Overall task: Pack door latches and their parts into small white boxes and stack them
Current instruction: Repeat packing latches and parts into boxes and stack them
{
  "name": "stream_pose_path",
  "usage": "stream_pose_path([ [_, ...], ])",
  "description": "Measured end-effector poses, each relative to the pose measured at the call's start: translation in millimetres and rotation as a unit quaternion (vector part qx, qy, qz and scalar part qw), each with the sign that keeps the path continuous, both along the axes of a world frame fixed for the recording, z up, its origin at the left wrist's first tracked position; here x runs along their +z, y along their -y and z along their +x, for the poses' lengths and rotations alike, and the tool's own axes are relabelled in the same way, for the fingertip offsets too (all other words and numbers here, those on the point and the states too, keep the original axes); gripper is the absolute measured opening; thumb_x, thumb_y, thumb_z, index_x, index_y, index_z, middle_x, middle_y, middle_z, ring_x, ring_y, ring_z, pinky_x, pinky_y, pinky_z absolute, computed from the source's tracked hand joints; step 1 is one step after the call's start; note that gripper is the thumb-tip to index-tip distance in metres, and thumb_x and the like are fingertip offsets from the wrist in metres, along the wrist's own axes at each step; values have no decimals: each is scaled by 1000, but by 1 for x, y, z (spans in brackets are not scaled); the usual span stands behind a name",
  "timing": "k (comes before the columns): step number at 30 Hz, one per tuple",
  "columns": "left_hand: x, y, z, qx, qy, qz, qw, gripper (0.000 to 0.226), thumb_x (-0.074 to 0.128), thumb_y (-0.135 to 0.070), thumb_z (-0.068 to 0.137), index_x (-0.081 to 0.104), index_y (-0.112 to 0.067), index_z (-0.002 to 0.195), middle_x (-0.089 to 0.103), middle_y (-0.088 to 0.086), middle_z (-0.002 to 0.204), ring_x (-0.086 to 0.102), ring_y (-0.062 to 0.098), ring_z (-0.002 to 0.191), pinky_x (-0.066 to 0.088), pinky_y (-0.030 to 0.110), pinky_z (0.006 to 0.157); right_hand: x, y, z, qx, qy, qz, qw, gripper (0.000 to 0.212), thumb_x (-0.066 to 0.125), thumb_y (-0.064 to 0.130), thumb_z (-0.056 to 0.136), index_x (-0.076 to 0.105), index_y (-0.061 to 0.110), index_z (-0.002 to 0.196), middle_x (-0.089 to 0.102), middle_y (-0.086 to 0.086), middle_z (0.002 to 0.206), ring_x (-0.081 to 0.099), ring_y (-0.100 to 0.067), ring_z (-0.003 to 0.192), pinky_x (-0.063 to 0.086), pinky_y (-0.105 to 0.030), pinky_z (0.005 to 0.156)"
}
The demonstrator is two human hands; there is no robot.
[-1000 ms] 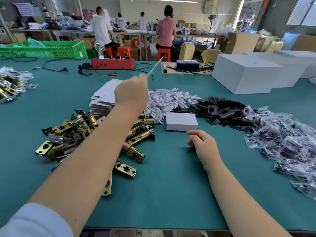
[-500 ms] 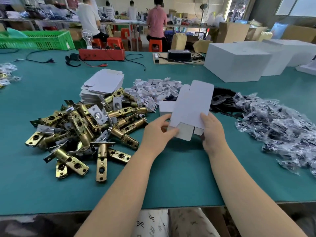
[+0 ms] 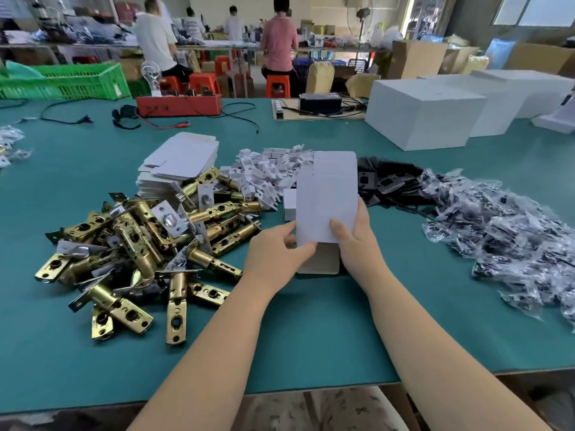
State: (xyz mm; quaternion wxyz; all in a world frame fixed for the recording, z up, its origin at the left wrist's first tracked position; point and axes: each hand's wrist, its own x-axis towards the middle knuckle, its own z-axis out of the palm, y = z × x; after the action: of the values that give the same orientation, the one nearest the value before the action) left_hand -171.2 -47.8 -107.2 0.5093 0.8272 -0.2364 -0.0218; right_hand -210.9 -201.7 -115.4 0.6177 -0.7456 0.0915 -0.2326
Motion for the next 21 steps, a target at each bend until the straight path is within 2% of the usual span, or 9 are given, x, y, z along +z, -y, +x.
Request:
stream_pose_path([
  [4, 1, 3, -3, -36, -28, -52, 998, 35, 68, -32, 83, 65, -43, 116, 75, -15, 98, 67, 0, 90, 55, 27, 84, 4, -2, 0, 18, 44, 5, 999, 54, 49, 27, 84, 28, 38, 132, 47, 15, 131, 48, -2, 121, 40, -27, 101],
  [6, 2, 7, -5, -51, -59, -66, 995, 25, 62, -43, 78, 69, -52, 101, 75, -12, 89, 69, 11, 87, 57, 40, 83, 7, -4, 0, 41, 47, -4, 998, 54, 49, 27, 85, 28, 38, 133, 47, 17, 132, 47, -1, 123, 40, -25, 101],
  [7, 3, 10, -6, -54, -73, -71, 993, 19, 59, -50, 75, 72, -51, 90, 75, -4, 84, 68, 21, 84, 55, 46, 79, 7, -5, 0, 50, 44, -20, 998, 58, 50, 29, 86, 26, 35, 138, 45, 16, 135, 44, -1, 125, 38, -23, 102],
  [9, 3, 12, -6, -34, -81, -89, 992, 31, 60, -59, 75, 76, -34, 80, 70, 16, 83, 65, 35, 76, 54, 52, 72, 5, -7, 1, 51, 16, -60, 997, 71, 55, 31, 90, 16, 28, 149, 39, 9, 145, 37, -6, 133, 33, -27, 108],
  [12, 1, 11, 0, 24, -81, -97, 992, 35, 61, -46, 91, 75, -23, 69, 71, 9, 70, 66, 21, 62, 59, 41, 60, 4, -7, -1, 42, -23, -79, 996, 69, 55, 27, 96, 15, 28, 152, 38, 12, 146, 41, -5, 129, 36, -23, 104],
  [14, 0, 10, 4, 23, -87, -97, 991, 35, 61, -37, 94, 74, -20, 67, 70, -3, 62, 65, 7, 56, 55, 25, 52, 7, -4, -3, 31, -45, -45, 997, 52, 50, 31, 98, 29, 31, 145, 48, 17, 134, 49, -5, 117, 41, -17, 90],
  [16, -1, 11, 5, 7, -107, -100, 989, 33, 62, -32, 94, 75, -13, 71, 71, -4, 64, 65, 4, 57, 53, 20, 51, 14, 0, -4, -8, -78, -1, 997, 29, 40, 41, 100, 48, 28, 125, 58, 14, 113, 56, -9, 99, 41, -19, 73],
  [18, -2, 12, 6, -3, -121, -99, 988, 38, 61, -32, 95, 73, -2, 75, 72, 7, 70, 66, 13, 61, 57, 28, 58, 20, 5, -3, -35, -122, -39, 991, 35, 36, 49, 99, 54, 20, 102, 57, 7, 93, 54, -9, 81, 39, -22, 63],
  [21, -2, 12, 7, -20, -163, -130, 978, 40, 59, -28, 96, 69, 6, 79, 70, 15, 74, 64, 20, 66, 56, 29, 62, 21, 17, -6, -40, -181, -76, 980, 44, 46, 55, 93, 52, 12, 85, 56, 2, 77, 52, -15, 67, 38, -26, 56],
])
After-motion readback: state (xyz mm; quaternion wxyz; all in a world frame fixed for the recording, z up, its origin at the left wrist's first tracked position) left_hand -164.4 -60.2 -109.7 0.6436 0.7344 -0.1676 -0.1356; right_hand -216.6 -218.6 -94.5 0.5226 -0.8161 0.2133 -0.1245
